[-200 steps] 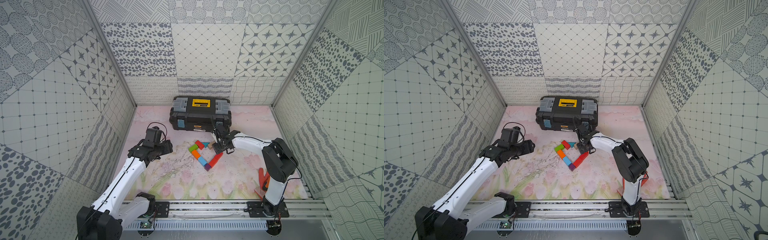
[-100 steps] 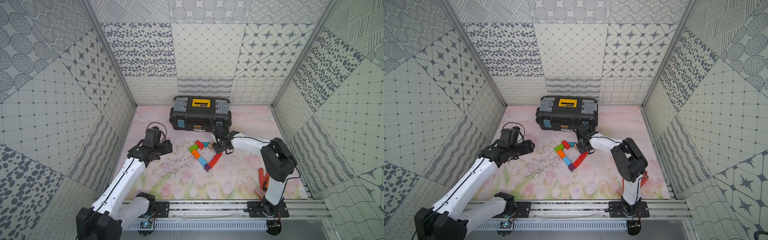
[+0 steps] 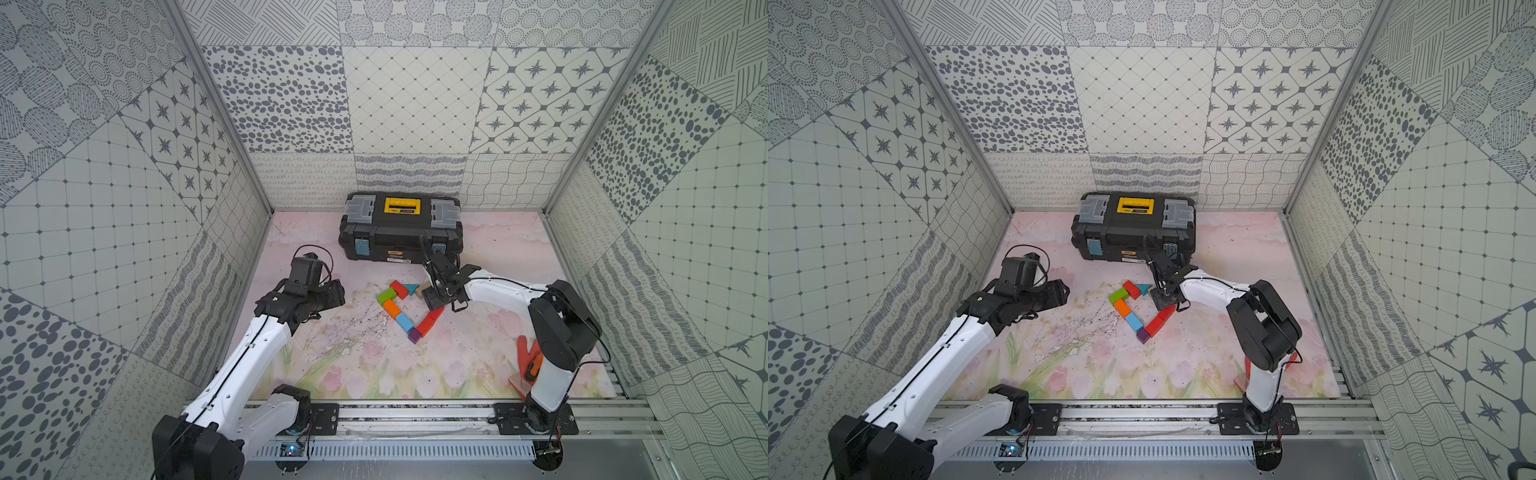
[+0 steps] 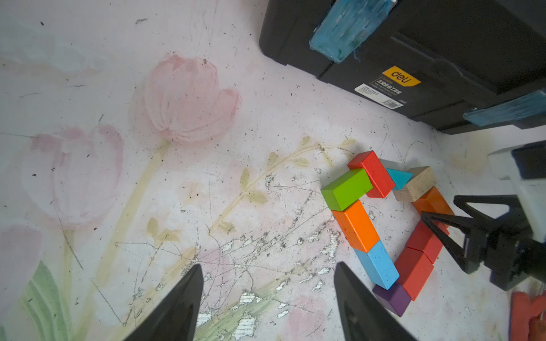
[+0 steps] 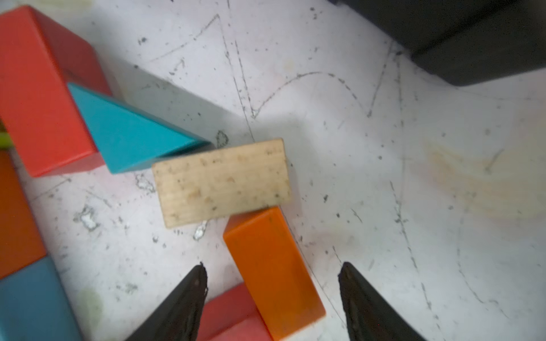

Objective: Assemble a heart with building blocks
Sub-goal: Adjust the building block at the center of the board.

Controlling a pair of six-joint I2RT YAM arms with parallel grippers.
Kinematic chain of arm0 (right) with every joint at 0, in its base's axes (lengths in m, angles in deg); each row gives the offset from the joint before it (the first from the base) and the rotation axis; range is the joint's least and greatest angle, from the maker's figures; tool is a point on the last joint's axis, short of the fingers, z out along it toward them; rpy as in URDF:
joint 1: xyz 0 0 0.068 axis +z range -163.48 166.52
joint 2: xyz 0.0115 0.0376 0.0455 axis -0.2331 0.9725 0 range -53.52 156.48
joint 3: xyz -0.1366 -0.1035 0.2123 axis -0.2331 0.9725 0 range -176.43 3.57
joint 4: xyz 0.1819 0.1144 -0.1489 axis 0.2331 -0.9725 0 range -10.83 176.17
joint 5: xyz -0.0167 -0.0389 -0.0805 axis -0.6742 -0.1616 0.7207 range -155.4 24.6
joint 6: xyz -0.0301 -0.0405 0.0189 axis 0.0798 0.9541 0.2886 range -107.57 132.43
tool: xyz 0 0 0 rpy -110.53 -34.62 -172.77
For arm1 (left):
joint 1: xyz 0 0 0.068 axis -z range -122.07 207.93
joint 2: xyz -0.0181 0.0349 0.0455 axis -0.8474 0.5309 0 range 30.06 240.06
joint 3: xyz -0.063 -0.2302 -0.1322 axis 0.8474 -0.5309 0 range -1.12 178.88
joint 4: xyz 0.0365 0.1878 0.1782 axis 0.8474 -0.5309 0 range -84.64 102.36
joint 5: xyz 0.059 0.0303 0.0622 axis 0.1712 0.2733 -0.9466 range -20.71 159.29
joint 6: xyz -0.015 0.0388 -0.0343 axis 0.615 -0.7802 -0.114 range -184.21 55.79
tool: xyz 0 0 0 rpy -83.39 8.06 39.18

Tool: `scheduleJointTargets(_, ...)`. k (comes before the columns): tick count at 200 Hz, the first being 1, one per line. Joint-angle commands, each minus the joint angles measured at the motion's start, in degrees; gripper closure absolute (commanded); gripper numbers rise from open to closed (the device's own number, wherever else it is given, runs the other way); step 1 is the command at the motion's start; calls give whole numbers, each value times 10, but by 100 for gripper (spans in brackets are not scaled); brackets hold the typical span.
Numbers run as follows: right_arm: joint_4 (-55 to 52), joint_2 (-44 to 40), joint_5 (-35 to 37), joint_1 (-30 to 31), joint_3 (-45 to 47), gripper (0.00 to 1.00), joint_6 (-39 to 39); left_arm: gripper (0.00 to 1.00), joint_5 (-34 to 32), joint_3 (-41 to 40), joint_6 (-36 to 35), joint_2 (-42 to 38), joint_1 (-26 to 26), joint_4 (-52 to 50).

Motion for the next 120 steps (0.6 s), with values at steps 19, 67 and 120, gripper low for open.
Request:
scheduleJointTargets(19, 0, -108, 39, 2, 72, 26, -81, 30, 14, -3, -12, 1, -2, 12)
scheduleJointTargets(67, 32, -112, 6, 2, 134, 28, -118, 31, 30, -2, -11, 10, -2, 19)
scheduleJointTargets(120, 65, -61, -24, 2, 126, 29, -119, 32, 30, -2, -11, 13, -2, 17)
